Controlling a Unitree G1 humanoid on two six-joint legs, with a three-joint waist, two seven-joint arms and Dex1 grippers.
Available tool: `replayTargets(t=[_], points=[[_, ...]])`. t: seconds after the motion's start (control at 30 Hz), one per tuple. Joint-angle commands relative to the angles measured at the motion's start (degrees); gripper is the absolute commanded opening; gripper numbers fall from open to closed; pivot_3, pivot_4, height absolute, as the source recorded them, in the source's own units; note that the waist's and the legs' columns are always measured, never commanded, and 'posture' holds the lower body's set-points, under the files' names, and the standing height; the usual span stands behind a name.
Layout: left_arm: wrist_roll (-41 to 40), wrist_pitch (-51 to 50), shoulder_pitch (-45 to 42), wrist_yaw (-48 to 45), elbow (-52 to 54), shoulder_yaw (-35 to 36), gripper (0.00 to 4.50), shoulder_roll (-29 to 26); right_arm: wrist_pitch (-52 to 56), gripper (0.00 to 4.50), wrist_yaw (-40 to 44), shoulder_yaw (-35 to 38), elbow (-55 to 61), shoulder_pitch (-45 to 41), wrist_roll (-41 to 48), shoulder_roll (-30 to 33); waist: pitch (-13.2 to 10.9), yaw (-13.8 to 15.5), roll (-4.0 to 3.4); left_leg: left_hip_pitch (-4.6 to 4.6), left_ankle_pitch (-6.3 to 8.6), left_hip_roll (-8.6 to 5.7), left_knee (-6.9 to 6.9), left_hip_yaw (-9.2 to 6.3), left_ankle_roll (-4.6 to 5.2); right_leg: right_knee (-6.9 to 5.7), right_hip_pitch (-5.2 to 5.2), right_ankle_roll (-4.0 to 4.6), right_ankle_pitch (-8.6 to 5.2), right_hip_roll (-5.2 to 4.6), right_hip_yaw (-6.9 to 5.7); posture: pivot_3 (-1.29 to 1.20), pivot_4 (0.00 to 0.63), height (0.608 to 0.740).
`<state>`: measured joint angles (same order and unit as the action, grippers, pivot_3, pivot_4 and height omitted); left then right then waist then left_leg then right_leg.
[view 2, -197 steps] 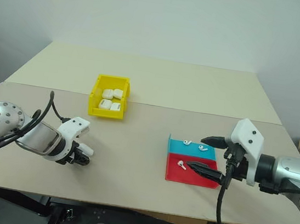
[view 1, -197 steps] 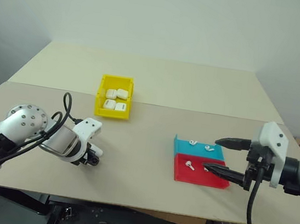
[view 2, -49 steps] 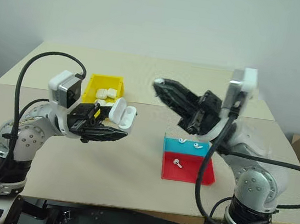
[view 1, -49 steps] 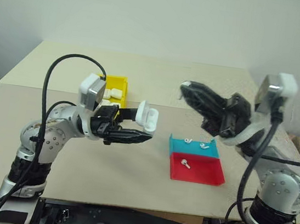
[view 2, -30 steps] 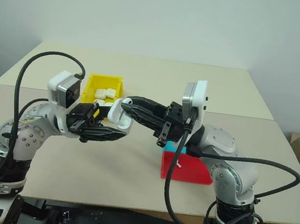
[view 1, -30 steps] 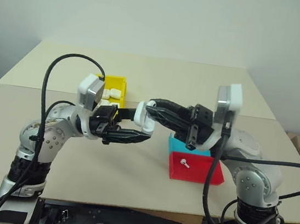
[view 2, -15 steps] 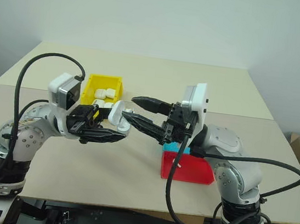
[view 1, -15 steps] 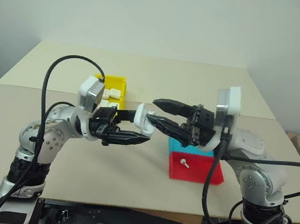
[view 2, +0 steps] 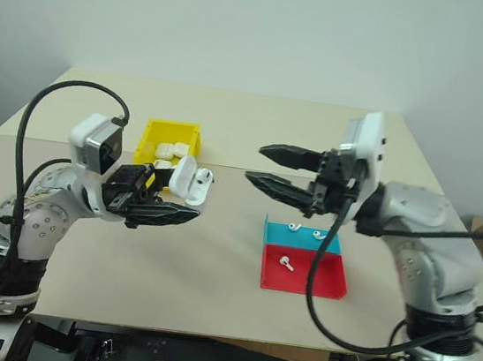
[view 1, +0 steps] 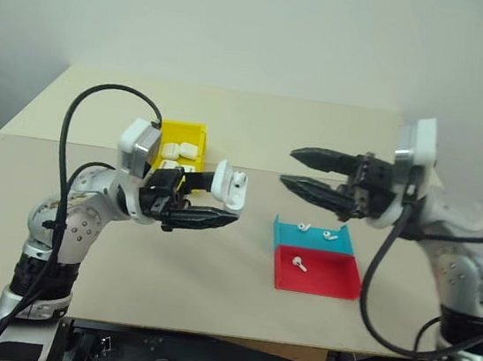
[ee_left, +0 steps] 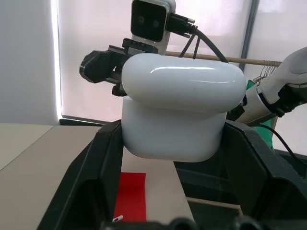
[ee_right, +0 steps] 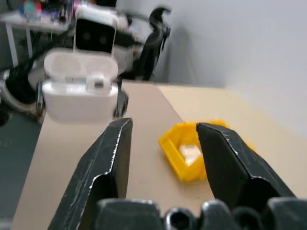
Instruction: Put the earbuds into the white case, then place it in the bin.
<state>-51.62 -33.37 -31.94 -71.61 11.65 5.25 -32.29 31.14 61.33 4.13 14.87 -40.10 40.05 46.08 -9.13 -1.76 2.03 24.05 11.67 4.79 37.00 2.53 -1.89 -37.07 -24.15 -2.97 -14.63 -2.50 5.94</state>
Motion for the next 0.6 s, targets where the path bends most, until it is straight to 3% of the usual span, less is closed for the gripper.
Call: replayTargets(t=[0.03,0.13,0.3,0.43,0.53,0.6], points=[[-0.1,1.8,1.0,0.1,2.4,1.5,2.81,-0.2,-9.6,2.63,9.1,-8.0,-9.2,-4.2,-13.5,5.6,0.0,-0.2,0.00,-0.01,0.00,0.00,0.00,0.00,0.00,0.00,0.01,0.00,0.00,0.00,0.00,0.00,0.150,0.740],[-0.4,2.1,2.2,0.9,3.7,1.6,2.81,0.1,-23.6,2.63,14.4,-16.8,-20.5,-9.1,-27.4,7.1,0.0,-0.8,0.00,-0.05,0.00,0.01,0.01,0.02,0.00,-0.01,0.00,0.00,0.00,0.01,0.00,0.00,0.150,0.740],[-0.8,2.0,3.2,2.0,5.2,1.9,2.81,0.1,-39.9,2.63,19.4,-24.1,-37.9,-16.0,-39.3,5.3,0.0,-0.7,-0.01,0.02,0.00,0.00,0.00,0.03,0.00,0.00,-0.07,0.00,0.00,0.00,0.01,0.00,0.150,0.740],[-1.0,2.0,3.7,2.4,5.9,2.1,2.81,0.1,-46.3,2.63,21.8,-27.3,-49.6,-19.6,-44.7,2.7,0.0,-0.7,-0.01,0.05,0.00,0.00,0.00,0.03,0.00,0.03,-0.05,0.01,0.00,-0.01,0.00,0.00,0.150,0.740],[-1.2,1.8,3.8,2.6,6.2,2.2,2.81,0.0,-47.8,2.04,21.4,-28.2,-56.3,-21.5,-47.8,0.1,0.0,-0.7,-0.02,0.03,0.00,0.00,0.02,0.02,-0.01,0.01,-0.02,0.02,0.01,-0.02,0.00,0.00,0.150,0.740],[-1.4,1.7,3.8,2.7,6.4,2.3,2.81,0.0,-48.2,2.04,20.7,-28.5,-59.5,-22.7,-49.6,-1.2,0.0,-0.7,-0.02,0.02,-0.01,0.00,0.03,0.02,-0.01,-0.01,-0.02,0.03,0.02,-0.02,0.00,0.00,0.150,0.740]])
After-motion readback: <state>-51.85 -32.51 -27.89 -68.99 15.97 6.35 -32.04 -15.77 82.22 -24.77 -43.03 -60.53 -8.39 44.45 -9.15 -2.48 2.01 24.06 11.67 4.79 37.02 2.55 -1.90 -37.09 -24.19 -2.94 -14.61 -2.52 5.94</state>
